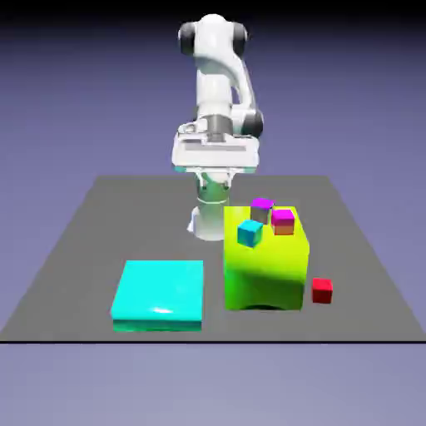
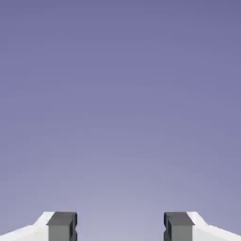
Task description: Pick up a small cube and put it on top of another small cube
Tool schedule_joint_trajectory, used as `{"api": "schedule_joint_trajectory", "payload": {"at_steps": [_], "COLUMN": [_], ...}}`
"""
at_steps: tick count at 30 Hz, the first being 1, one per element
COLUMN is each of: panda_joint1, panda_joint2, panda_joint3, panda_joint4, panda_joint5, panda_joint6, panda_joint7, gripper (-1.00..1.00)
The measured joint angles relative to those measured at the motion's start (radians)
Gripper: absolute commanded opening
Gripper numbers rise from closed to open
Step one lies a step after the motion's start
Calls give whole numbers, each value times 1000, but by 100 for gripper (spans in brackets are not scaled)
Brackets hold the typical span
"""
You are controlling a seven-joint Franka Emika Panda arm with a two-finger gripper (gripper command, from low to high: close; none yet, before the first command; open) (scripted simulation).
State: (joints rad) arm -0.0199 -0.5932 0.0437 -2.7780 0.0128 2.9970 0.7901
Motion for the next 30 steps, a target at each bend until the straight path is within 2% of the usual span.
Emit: {"api": "schedule_joint_trajectory", "payload": {"at_steps": [30], "panda_joint1": [-795], "panda_joint2": [-576], "panda_joint3": [1087], "panda_joint4": [796], "panda_joint5": [318], "panda_joint6": [-995], "panda_joint7": [1221], "gripper": [0]}}
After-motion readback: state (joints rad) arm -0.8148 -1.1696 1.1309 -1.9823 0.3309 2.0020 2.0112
